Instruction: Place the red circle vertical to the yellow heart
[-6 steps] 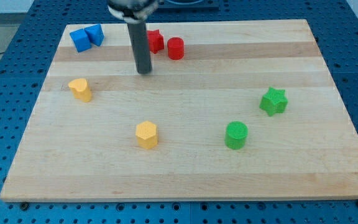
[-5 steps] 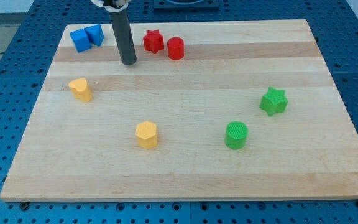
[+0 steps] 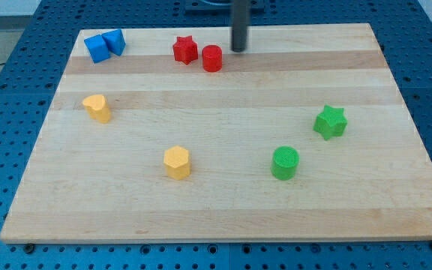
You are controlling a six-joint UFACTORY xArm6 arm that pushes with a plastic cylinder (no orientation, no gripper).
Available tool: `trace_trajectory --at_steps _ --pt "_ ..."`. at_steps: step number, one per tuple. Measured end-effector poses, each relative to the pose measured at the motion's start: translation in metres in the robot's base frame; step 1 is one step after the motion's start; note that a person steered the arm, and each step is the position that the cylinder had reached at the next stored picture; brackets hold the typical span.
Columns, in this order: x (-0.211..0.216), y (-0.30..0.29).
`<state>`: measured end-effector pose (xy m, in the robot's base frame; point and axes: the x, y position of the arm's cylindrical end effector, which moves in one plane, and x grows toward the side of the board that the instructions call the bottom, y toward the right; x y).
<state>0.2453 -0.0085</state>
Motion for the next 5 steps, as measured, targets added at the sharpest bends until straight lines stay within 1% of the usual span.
trace_trajectory --at_steps 1,2,3,4,5 --pt "0.053 -0.044" --pt "0.076 -0.046" --pt "0.054 -0.006" --pt "0.097 0.0" --pt "0.12 -0.084"
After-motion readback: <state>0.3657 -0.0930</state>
